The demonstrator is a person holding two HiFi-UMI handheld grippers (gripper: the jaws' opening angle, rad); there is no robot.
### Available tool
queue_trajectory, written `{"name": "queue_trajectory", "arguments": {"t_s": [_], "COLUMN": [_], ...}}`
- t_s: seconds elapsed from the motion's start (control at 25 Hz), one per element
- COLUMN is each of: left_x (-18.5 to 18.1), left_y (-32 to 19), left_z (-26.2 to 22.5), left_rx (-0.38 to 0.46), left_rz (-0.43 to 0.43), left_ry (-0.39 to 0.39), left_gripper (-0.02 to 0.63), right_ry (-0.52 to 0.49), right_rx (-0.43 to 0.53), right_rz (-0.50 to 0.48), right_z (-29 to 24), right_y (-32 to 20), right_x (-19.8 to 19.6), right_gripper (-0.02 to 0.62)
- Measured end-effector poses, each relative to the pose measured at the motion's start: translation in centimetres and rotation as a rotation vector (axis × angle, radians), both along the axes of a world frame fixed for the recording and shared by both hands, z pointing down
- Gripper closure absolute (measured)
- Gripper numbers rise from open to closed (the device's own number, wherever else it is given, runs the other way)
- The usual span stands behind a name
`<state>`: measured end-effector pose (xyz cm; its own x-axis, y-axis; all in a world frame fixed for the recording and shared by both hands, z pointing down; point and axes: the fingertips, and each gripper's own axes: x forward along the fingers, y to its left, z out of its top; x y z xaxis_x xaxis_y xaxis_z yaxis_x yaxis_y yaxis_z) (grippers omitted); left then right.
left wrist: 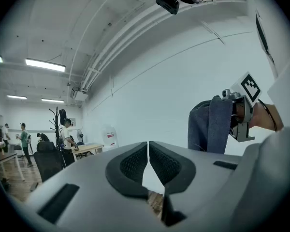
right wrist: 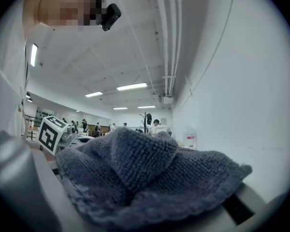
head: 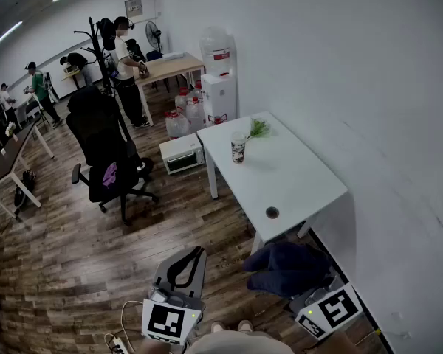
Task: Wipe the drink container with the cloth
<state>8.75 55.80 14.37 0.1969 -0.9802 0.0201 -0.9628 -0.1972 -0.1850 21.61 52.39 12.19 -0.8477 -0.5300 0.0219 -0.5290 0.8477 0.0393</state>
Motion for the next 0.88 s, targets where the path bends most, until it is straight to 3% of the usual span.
{"name": "queue_trajectory", "arguments": {"t_s": [0.16, 0.88], "left_x": [1.5, 6.4], "left_y": [0.4, -0.2], "left_z": [0.2, 3.4], "left_rx": [-0.010, -0.062], "left_rz": [-0.018, -0.027], "left_ry": [0.025, 0.013], "left_gripper": [0.580, 0.580], "right_ry": [0.059, 0.059], "right_rx": [0.015, -0.071], "right_rz": [-0.018, -0.041], "right_z": [0.8, 5.1], "right_y": [0.4, -0.6], "right_x": [1.0, 5.6], "right_gripper": [0.555, 0.555]}}
